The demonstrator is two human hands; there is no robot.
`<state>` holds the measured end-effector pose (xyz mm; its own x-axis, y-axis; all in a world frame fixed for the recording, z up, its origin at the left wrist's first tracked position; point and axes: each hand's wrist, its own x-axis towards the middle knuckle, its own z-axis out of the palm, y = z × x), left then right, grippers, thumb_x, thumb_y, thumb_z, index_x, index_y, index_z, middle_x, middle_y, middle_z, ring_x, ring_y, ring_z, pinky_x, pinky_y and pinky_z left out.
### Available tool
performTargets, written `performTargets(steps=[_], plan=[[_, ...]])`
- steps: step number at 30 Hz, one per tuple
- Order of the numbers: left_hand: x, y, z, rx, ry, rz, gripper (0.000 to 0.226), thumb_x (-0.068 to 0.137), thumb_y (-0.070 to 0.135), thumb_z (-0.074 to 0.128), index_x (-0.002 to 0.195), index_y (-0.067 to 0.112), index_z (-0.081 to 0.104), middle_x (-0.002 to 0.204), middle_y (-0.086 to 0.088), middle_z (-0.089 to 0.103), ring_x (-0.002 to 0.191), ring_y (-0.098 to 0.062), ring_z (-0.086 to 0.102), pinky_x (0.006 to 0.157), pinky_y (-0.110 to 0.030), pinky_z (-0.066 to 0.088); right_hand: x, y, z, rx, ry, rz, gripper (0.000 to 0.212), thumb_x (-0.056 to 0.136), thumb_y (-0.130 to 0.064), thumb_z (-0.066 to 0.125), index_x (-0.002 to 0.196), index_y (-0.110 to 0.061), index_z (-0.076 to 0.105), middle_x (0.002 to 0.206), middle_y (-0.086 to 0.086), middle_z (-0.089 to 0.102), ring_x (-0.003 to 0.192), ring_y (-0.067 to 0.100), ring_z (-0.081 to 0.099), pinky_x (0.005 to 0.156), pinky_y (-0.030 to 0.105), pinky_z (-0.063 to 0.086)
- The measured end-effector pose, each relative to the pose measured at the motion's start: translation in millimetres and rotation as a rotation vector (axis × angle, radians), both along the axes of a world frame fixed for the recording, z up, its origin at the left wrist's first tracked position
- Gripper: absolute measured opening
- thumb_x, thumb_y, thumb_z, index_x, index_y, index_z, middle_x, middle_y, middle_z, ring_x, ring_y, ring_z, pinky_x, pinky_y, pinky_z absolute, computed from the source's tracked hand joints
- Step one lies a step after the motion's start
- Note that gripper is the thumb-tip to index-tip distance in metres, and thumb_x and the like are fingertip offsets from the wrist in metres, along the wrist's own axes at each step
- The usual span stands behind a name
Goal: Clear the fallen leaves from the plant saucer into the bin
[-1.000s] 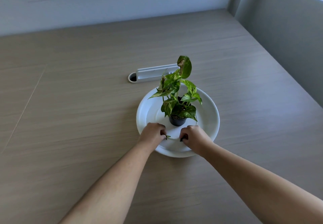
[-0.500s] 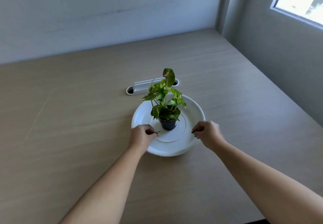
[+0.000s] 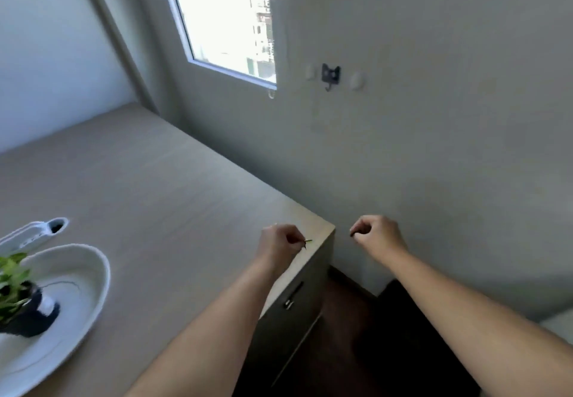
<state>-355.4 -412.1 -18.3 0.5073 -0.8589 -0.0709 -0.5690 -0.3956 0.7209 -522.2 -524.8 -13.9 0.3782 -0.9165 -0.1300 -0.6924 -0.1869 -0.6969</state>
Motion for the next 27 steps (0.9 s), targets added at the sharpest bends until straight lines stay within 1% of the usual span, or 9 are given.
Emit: performTargets(steps=[2,6,9,14,16,20,23,25,27], plan=[[-56.3,-47.4,-4.9,0.02,-0.012,-0.167,0.01,0.071,0.002,0.07,0.078,0.005,0.076,0.081,-0.013,0.075,0.072,-0.014,0.059,0.06,-0.015,0.039,-63.3,-23.7,-7.5,0.007,0.013,-0.157,0.013,0.072,-0.001,0.066,0.076,-0.008,0.075,0.078,0.012,0.074,0.074,0.023,0.065,0.055,0.019,0.032],[-148.0,-105.4,-21.5,0.107,-0.019,-0.456,0.012,0.074,0.005,0.068,0.083,0.008,0.075,0.086,-0.01,0.076,0.084,-0.018,0.068,0.075,-0.022,0.048,-157.6,-35.5,-40.3,0.085,0.048,-0.408,0.014,0.073,-0.002,0.064,0.076,-0.01,0.075,0.082,0.012,0.075,0.084,0.027,0.068,0.066,0.021,0.042],[-192.9,-130.8,-53.0,0.212,-0.023,-0.622,0.013,0.074,0.004,0.067,0.083,0.009,0.075,0.087,-0.008,0.076,0.087,-0.019,0.068,0.078,-0.023,0.048,-203.1,-26.7,-73.2,0.185,0.066,-0.514,0.013,0.075,-0.002,0.063,0.08,-0.008,0.073,0.085,0.013,0.074,0.084,0.028,0.067,0.067,0.021,0.04],[-221.7,-155.1,-110.3,0.374,-0.049,-0.715,0.012,0.076,0.003,0.067,0.083,0.008,0.076,0.09,-0.008,0.074,0.087,-0.021,0.067,0.074,-0.022,0.047,-239.7,-11.4,-115.2,0.274,0.079,-0.611,0.011,0.078,-0.001,0.063,0.08,-0.007,0.072,0.09,0.013,0.07,0.076,0.023,0.06,0.068,0.021,0.041],[-239.5,-180.0,-147.7,0.435,-0.052,-0.769,0.009,0.078,0.005,0.069,0.084,0.008,0.076,0.091,-0.008,0.074,0.088,-0.021,0.068,0.075,-0.022,0.048,-254.4,-23.2,-147.3,0.319,0.103,-0.683,0.012,0.078,-0.002,0.063,0.081,-0.008,0.073,0.093,0.012,0.069,0.08,0.023,0.061,0.07,0.02,0.041],[-250.8,-199.6,-166.6,0.445,-0.017,-0.763,0.008,0.081,0.009,0.07,0.088,0.009,0.075,0.093,-0.008,0.074,0.09,-0.021,0.068,0.077,-0.023,0.05,-256.6,-38.2,-161.3,0.302,0.091,-0.717,0.014,0.082,-0.003,0.061,0.089,-0.008,0.073,0.101,0.013,0.068,0.093,0.025,0.063,0.075,0.021,0.043],[-264.0,-217.0,-196.6,0.495,-0.015,-0.815,0.019,0.081,0.014,0.07,0.1,0.016,0.073,0.105,-0.005,0.071,0.097,-0.021,0.067,0.083,-0.026,0.051,-259.4,-52.3,-185.9,0.366,0.113,-0.707,0.028,0.082,-0.005,0.063,0.109,-0.011,0.069,0.113,0.01,0.067,0.104,0.023,0.062,0.086,0.022,0.044],[-266.6,-218.7,-205.4,0.545,-0.031,-0.864,0.027,0.083,0.02,0.069,0.11,0.023,0.068,0.118,-0.003,0.065,0.102,-0.021,0.064,0.084,-0.029,0.051,-263.4,-51.7,-195.4,0.412,0.106,-0.714,0.035,0.082,-0.004,0.061,0.116,-0.014,0.065,0.117,0.01,0.065,0.107,0.023,0.06,0.084,0.02,0.042],[-266.4,-221.3,-206.1,0.55,-0.027,-0.884,0.029,0.085,0.023,0.067,0.113,0.026,0.066,0.125,-0.002,0.062,0.103,-0.021,0.064,0.086,-0.031,0.053,-267.3,-51.6,-196.1,0.41,0.108,-0.746,0.035,0.082,-0.002,0.058,0.114,-0.014,0.066,0.116,0.01,0.065,0.105,0.023,0.06,0.08,0.018,0.041]])
